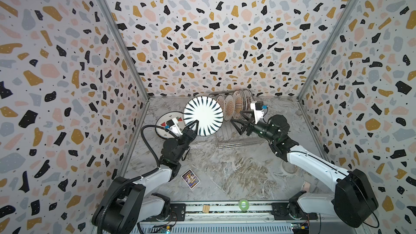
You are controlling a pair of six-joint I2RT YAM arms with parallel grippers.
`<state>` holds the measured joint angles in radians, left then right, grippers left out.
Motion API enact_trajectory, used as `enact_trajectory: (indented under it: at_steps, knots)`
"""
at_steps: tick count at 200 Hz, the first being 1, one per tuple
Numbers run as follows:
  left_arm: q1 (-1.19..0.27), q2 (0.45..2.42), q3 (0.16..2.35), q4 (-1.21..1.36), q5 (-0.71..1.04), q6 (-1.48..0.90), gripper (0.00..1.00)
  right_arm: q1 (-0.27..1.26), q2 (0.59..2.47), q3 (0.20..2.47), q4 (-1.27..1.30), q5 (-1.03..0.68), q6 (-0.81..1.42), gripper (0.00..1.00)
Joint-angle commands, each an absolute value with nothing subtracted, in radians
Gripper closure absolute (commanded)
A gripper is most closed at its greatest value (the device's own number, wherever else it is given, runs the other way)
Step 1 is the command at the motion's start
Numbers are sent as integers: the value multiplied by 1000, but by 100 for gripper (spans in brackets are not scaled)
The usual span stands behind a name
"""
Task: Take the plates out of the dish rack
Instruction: 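Carry the plate over the watermelon plate with left gripper while right releases, then lower the blue-striped plate flat onto the watermelon plate with the left gripper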
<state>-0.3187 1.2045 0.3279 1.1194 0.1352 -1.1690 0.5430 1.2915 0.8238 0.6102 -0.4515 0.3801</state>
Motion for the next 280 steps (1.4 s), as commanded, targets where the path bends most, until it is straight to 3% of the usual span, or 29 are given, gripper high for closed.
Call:
enact_trajectory:
  at_steps: [1,118,280]
  knots:
    - [-278,1151,318,1303,114,-1203,98,573,1324,901,603,-407,326,1]
    - [-72,1083,226,1200,36,-1218,98,777,1618,1200,417,-217,198,1]
    - [41,1218,227,1111,-84,-1204,100,833,2029,1576,241,-161,165,0]
